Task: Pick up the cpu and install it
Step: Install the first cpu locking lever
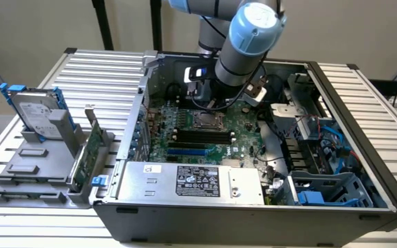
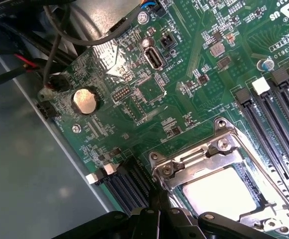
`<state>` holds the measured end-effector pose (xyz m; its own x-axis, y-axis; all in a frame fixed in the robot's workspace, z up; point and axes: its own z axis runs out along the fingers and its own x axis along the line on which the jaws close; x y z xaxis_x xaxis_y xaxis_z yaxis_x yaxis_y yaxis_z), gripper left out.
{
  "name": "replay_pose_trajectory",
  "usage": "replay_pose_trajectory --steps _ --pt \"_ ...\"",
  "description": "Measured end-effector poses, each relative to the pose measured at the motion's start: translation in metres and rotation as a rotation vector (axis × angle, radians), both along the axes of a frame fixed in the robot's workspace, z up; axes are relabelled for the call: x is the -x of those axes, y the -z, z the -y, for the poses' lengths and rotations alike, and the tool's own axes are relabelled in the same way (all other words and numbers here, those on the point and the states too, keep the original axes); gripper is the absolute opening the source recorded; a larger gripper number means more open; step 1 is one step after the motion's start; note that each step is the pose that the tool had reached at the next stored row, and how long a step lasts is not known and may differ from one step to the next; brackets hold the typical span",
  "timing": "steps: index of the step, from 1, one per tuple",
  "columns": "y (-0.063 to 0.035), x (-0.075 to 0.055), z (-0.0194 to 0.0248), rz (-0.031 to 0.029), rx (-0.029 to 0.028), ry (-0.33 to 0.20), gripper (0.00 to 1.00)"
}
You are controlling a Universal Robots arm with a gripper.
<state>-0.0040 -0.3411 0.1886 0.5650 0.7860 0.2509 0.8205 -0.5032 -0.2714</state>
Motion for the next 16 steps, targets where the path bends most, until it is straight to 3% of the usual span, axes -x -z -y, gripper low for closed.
replay_pose_trajectory --steps 6,8,11,16 --pt "0.0006 -0.0001 0.0002 0.0124 -0.0196 -0.011 0.11" --pt "0.0007 -0.0001 0.0002 0.0141 -0.0267 -0.013 0.11" --pt "-0.0003 -0.0001 0.0001 0.0143 -0.0298 -0.013 0.11" --pt "-0.0093 0.0006 0.0008 0.014 -0.029 -0.014 0.11"
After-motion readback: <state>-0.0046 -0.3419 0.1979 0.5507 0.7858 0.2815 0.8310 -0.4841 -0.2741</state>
